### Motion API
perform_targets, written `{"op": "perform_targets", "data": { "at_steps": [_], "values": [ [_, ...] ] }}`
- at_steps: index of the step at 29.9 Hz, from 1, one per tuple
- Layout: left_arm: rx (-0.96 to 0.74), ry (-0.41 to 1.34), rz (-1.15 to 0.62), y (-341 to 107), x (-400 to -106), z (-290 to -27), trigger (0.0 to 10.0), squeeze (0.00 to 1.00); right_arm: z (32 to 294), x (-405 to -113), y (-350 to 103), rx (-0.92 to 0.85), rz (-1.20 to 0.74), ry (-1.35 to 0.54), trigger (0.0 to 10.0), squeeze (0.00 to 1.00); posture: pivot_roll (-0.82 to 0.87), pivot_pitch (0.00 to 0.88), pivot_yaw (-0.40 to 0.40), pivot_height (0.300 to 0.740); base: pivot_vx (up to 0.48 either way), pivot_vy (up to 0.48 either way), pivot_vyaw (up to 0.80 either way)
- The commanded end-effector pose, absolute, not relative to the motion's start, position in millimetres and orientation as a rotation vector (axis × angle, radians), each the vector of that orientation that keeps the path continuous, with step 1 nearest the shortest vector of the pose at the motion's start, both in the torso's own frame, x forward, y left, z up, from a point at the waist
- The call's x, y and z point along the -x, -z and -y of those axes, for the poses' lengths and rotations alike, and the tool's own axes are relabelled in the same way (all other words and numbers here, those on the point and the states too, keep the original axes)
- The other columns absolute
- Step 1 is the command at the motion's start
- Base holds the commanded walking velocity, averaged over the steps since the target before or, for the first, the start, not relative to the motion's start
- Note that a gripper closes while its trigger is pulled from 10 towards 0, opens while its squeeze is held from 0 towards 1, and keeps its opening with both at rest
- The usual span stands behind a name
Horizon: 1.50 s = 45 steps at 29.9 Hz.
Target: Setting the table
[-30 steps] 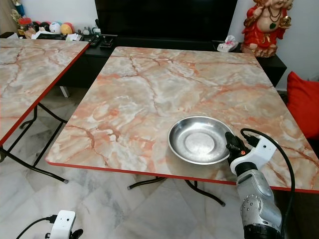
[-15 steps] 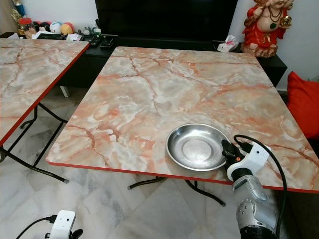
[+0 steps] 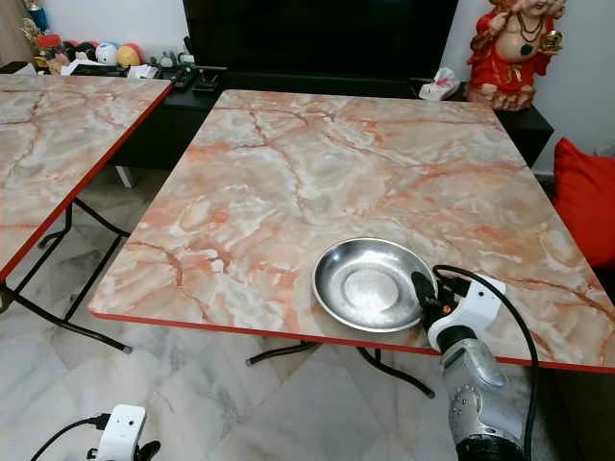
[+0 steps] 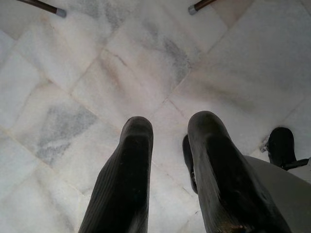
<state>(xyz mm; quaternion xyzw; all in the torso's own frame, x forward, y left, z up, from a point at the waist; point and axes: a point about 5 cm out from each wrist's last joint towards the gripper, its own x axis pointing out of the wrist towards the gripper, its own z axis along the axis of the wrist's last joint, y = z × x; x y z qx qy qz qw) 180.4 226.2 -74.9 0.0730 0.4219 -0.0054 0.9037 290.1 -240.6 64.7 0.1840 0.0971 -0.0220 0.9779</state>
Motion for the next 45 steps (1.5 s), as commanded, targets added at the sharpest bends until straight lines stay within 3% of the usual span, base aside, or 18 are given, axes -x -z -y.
{"op": "perform_targets", "data": {
  "at_steps": [1, 7, 8, 13, 16, 21, 24, 36, 45],
  "values": [
    [-0.150, 0.024, -0.891, 76, -179, -225, 10.0, 0.00, 244, -291, -64, -0.349, -0.208, 0.056, 10.0, 0.61, 0.06, 0.000, -0.004, 0.740, 0.000, 0.000, 0.00],
    [-0.152, 0.027, -0.894, 76, -179, -225, 10.0, 0.00, 250, -289, -63, -0.300, -0.210, 0.092, 10.0, 0.56, 0.06, 0.000, -0.002, 0.740, 0.000, 0.000, 0.00],
    [-0.151, 0.026, -0.894, 76, -179, -225, 10.0, 0.00, 252, -289, -63, -0.296, -0.200, 0.106, 10.0, 0.00, 0.06, 0.000, -0.002, 0.740, 0.000, 0.000, 0.00],
    [-0.151, 0.025, -0.894, 76, -179, -226, 10.0, 0.00, 259, -289, -75, -0.245, -0.106, 0.160, 10.0, 0.00, 0.06, 0.000, -0.002, 0.740, 0.000, 0.000, 0.00],
    [-0.150, 0.024, -0.892, 76, -179, -226, 10.0, 0.00, 263, -289, -98, -0.204, 0.064, 0.214, 10.0, 0.00, 0.06, 0.000, -0.002, 0.740, 0.000, 0.000, 0.00],
    [-0.149, 0.015, -0.887, 76, -178, -227, 10.0, 0.00, 256, -284, -115, -0.148, 0.198, 0.274, 10.0, 0.00, 0.06, 0.000, -0.006, 0.740, 0.000, 0.000, 0.00],
    [-0.148, 0.003, -0.883, 76, -177, -229, 10.0, 0.00, 238, -277, -116, -0.078, 0.237, 0.234, 10.0, 0.00, 0.07, 0.000, -0.013, 0.740, 0.000, 0.000, 0.00],
    [-0.117, -0.019, -0.878, 76, -178, -226, 10.0, 0.00, 217, -274, -105, -0.052, 0.202, 0.208, 10.0, 0.00, 0.07, 0.000, -0.025, 0.740, 0.000, 0.000, 0.00],
    [-0.117, -0.014, -0.884, 77, -177, -224, 10.0, 0.00, 214, -283, -114, -0.043, 0.227, 0.199, 10.0, 0.00, 0.08, 0.000, -0.027, 0.740, 0.000, 0.304, 0.00]
  ]
}}
